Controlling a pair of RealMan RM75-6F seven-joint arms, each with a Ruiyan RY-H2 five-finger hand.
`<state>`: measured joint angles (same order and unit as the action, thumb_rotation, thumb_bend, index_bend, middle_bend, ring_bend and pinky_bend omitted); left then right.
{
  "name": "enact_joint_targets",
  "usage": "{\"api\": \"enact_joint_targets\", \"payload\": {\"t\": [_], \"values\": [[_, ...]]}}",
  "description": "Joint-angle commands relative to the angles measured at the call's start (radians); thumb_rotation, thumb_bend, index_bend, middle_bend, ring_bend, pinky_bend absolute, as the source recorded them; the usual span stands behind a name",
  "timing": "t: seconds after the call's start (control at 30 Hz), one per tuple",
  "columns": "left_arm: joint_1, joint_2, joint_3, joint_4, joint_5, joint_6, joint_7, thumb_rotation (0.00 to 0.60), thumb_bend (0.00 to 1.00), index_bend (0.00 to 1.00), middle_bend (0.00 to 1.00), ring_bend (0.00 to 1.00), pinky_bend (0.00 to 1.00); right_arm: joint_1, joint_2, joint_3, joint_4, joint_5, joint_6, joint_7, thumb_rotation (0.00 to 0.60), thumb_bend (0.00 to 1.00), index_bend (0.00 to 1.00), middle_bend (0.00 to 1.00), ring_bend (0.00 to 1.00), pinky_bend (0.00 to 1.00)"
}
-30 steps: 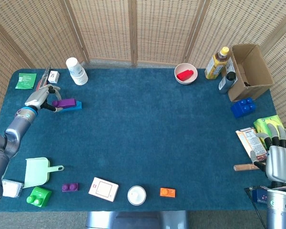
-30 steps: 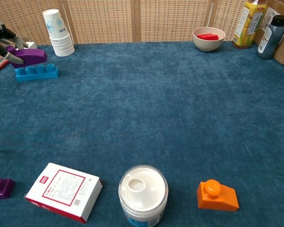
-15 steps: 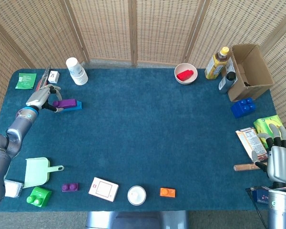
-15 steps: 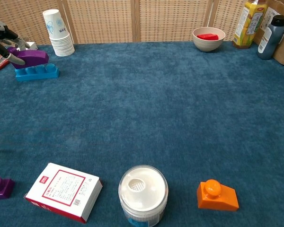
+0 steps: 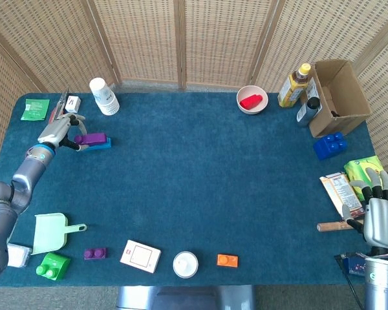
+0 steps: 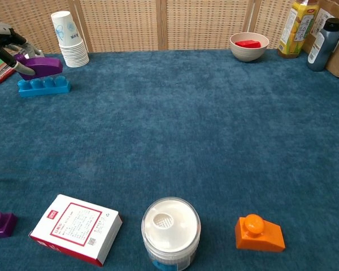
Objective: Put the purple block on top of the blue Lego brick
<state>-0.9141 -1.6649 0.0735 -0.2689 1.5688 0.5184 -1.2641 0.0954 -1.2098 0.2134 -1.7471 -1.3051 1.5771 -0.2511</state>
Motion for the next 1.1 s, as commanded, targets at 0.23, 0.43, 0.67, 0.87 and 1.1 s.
{"api": "enact_joint_targets", "payload": {"t": [0.23,0.43,0.67,0.87,1.1], "values": [[-0.031,-0.03,-0.012,0.021,-0.01,-0.035,0.02,0.6,0.38,0.75,0.19,0.0,0.0,-0.006,0.004,0.0,-0.003,0.005,0.006,-0.002,0.6,0.28,0.32,0.13,0.0,0.0],[-0.055,-0.054,-0.016,0.035,-0.012,-0.062,0.032,0.6,0.38,0.75,0.19,0.0,0.0,-0.011,0.009,0.003,-0.007,0.01,0.012,-0.005,0.6,0.28,0.32,0.14,0.0,0.0],[-0.062,-0.068,-0.016,0.046,-0.013,-0.074,0.044,0.6,0.38,0.76,0.19,0.0,0.0,-0.011,0.012,0.005,-0.004,0.013,0.01,0.002,0.6,0.28,0.32,0.14,0.0,0.0],[-0.059,-0.07,-0.019,0.063,-0.018,-0.089,0.069,0.6,0.38,0.76,0.19,0.0,0.0,-0.011,0.01,0.005,0.001,0.015,0.007,0.006,0.6,0.28,0.32,0.14,0.0,0.0],[-0.051,-0.069,-0.033,0.079,-0.035,-0.113,0.106,0.6,0.38,0.75,0.19,0.0,0.0,-0.012,0.009,0.005,0.001,0.013,0.009,0.007,0.6,0.28,0.32,0.13,0.0,0.0]]}}
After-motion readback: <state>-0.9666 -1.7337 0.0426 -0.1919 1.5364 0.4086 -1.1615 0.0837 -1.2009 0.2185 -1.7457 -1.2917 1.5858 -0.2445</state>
